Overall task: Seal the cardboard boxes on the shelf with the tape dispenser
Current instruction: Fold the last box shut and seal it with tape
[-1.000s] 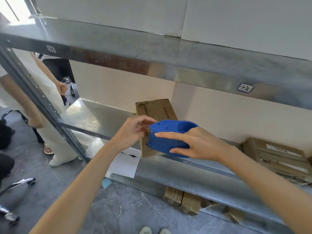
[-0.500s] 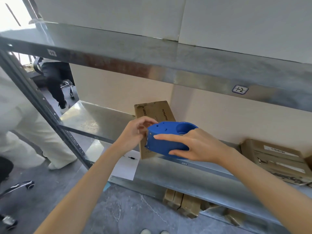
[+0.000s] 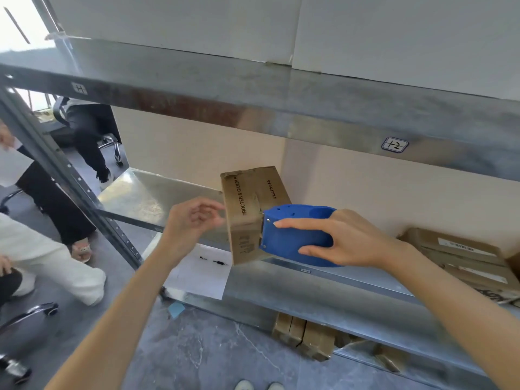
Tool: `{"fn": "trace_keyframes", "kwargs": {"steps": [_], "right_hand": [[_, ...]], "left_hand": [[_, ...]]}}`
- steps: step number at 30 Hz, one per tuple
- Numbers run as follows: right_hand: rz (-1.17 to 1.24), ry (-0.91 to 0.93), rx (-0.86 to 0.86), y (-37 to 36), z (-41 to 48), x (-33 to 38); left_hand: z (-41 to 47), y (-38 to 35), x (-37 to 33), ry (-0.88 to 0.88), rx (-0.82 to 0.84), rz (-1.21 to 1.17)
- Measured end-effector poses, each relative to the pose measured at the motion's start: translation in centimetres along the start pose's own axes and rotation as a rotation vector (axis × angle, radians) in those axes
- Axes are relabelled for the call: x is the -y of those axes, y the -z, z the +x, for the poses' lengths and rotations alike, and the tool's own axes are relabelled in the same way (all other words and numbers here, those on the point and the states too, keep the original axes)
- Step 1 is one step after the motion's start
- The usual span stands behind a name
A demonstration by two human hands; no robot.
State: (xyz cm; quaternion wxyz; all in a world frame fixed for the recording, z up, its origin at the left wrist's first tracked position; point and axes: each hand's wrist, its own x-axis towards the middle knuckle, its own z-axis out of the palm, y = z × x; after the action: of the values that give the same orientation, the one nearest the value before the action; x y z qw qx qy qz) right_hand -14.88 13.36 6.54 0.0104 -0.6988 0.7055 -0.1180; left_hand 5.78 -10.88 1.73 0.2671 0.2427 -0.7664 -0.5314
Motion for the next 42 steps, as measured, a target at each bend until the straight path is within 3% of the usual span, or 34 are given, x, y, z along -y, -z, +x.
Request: {"fn": "trace_keyframes", "kwargs": {"steps": [5,9,21,28,33,38,42], "right_hand": [[-0.005,-0.089,0.035,-0.3,-2.1,-1.6],[-0.030,-0.155,0.032,-0.6,-2.1,-2.4],[0.009,-0.229,0.100,-1.1,-2.8,-2.8],[0.003,-0.216,0.113,-1.8,-2.5,-3.1],[-0.031,-0.219,0.088,-2.0,-2.3,-3.7],[-0.054,-0.217,0.083,-1.7,-2.0,-3.4],[-0.083,-0.225,0.097,-1.5,-1.9,-3.3]], "left_hand": [[-1.3,1.6,2.9,0.060,0.029,0.097],[-1.1,-0.5,3.1,-0.039,0.008,0.195],[0.1,-3.0,5.3,-0.172,0.034,0.178],[0.0,-3.9,7.5,-0.359,-0.115,0.306],[0.5,-4.6,8.1,-0.362,-0.251,0.452],[1.3,-4.8,8.5,-0.361,-0.157,0.378],[1.8,-4.6,8.7,-0.411,-0.192,0.411]]}}
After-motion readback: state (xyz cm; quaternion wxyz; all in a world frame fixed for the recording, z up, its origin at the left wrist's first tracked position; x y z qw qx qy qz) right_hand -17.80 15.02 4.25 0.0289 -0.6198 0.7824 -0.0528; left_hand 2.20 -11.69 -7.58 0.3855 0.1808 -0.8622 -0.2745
